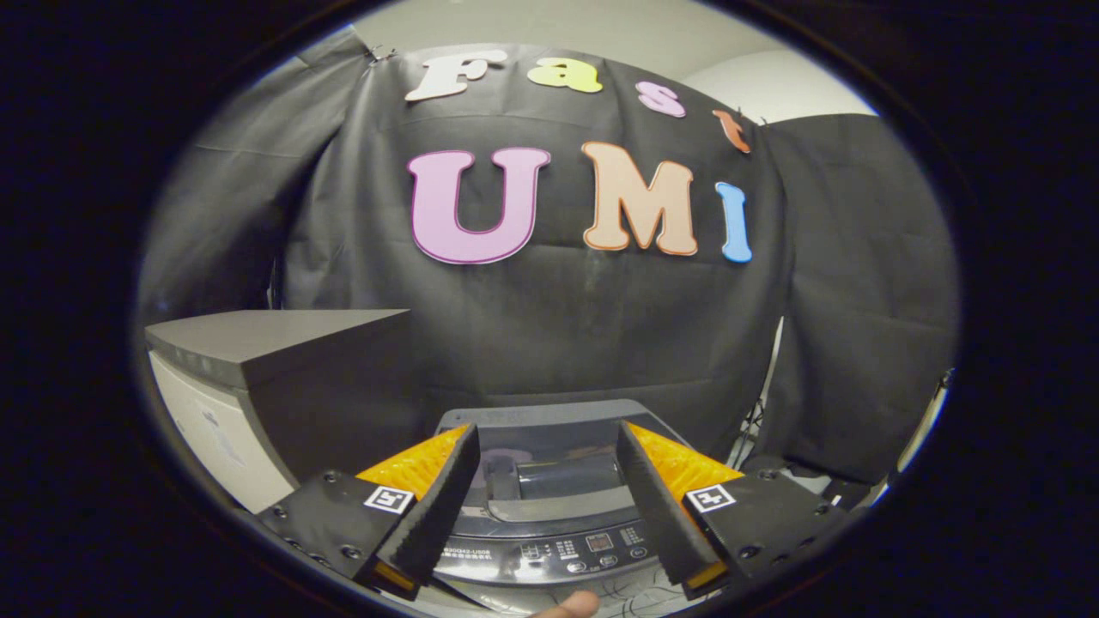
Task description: Put the clothes into the washing machine and then close the washing machine lid.
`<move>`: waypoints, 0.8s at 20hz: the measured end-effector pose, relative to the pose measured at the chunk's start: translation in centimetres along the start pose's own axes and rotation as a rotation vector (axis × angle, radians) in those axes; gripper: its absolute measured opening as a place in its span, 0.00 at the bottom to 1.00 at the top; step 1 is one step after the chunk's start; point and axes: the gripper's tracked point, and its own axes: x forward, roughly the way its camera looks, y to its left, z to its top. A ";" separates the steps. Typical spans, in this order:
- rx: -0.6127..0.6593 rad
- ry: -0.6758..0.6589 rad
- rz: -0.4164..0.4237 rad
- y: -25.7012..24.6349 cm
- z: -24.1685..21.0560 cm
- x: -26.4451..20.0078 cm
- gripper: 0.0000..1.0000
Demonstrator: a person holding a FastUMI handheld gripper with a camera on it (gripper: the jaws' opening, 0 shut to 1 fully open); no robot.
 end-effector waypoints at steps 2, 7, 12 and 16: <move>0.023 -0.022 -0.007 -0.1 -0.2 -1.4 0.99; 0.069 -0.066 0.018 0.8 -0.6 -6.5 0.99; 0.032 -0.031 0.068 2.6 -1.8 -11.7 0.98; 0.055 -0.046 0.077 2.4 -0.9 -14.1 0.99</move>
